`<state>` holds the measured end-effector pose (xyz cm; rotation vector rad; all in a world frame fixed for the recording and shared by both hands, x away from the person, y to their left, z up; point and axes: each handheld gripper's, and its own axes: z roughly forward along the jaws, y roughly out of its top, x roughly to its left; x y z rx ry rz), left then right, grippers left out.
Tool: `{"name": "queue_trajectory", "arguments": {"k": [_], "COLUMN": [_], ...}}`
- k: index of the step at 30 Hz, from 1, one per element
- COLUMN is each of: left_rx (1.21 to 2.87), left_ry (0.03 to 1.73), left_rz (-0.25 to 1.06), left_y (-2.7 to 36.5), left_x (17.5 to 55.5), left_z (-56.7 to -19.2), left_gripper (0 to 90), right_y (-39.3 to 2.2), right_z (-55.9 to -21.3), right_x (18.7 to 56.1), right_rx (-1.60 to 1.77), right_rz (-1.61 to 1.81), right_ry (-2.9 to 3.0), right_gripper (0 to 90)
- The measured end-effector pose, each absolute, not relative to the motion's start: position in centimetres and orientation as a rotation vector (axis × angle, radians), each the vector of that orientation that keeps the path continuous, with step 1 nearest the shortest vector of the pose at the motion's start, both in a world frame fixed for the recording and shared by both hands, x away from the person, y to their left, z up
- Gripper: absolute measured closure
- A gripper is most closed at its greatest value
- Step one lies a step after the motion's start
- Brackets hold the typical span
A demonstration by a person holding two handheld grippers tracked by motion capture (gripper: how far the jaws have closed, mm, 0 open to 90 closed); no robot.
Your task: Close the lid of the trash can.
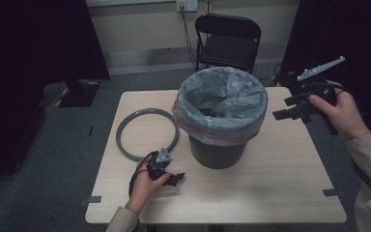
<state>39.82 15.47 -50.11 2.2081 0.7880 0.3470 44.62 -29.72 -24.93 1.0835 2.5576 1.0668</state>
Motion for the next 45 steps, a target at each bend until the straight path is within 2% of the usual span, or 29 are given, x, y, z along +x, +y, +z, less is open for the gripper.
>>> {"name": "queue_trajectory", "arguments": {"k": [13, 33, 38, 45], "left_rx": [2.211, 2.21, 2.21, 2.213], "left_ry": [0.789, 0.795, 0.807, 0.816], "left_rz": [0.34, 0.333, 0.325, 0.286], "left_y": [15.5, 15.6, 15.9, 15.8], "left_x": [39.8, 39.5, 39.6, 39.7], "left_z": [-50.1, -50.1, -49.8, -49.4], "left_gripper": [8.6, 9.8, 15.6, 16.1], "right_y": [-30.6, -30.8, -30.6, -30.5], "right_z": [-31.7, -45.6, -47.6, -48.6], "right_x": [43.5, 41.9, 41.3, 40.5], "right_rx": [1.14, 1.274, 1.28, 1.208], "right_rz": [1.056, 0.976, 0.976, 1.016], "right_ry": [2.576, 2.591, 2.571, 2.51], "right_gripper": [16.6, 17.2, 17.0, 14.2]}}
